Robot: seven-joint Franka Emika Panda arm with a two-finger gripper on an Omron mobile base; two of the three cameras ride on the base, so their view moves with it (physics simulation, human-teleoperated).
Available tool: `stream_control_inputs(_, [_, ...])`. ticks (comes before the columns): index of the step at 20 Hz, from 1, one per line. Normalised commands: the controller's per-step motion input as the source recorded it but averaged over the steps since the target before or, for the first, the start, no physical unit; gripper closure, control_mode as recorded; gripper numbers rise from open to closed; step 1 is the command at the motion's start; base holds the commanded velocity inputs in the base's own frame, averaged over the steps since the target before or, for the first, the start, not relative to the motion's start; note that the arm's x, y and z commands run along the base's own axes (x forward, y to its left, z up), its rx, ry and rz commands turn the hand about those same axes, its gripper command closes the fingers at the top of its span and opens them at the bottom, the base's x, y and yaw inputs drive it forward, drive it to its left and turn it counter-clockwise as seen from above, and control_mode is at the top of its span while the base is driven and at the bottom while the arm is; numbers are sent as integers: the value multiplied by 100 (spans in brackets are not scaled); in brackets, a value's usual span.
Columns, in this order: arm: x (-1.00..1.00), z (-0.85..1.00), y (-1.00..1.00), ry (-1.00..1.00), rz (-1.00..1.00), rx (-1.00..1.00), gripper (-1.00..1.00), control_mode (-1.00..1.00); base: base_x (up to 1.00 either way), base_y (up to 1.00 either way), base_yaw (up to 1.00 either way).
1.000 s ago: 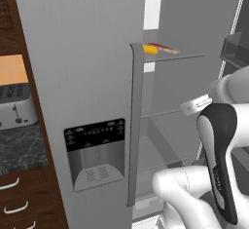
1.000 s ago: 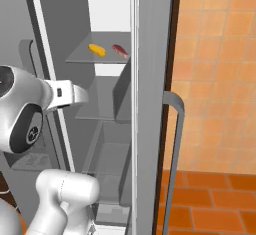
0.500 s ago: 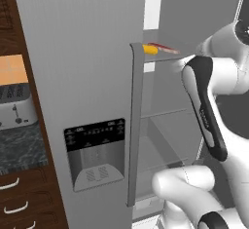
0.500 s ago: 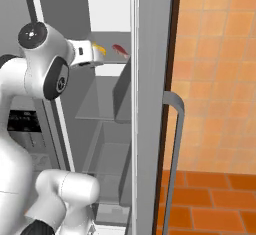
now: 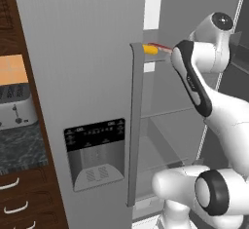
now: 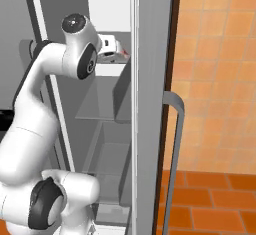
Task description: Place one corn and one steak in each tupperware on the nearby counter, to pack two identical lunches.
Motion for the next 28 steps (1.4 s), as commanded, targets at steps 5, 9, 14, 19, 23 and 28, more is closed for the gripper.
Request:
stream_control_inputs(5, [77, 5, -29, 18, 0, 2, -100, -100, 0, 0, 0])
stream_control_inputs(9, [39, 2, -6, -7, 3, 5, -100, -100, 0, 0, 0])
stream_control_inputs(14, [78, -18, 0, -3, 6, 0, -100, -100, 0, 0, 0])
stream_control_inputs(19, [51, -8, -1, 0, 3, 0, -100, -100, 0, 0, 0])
stream_control_inputs(23, [31, -12, 0, 4, 3, 0, -100, -100, 0, 0, 0])
stream_control_inputs(28, [31, -25, 0, 7, 4, 0, -100, -100, 0, 0, 0])
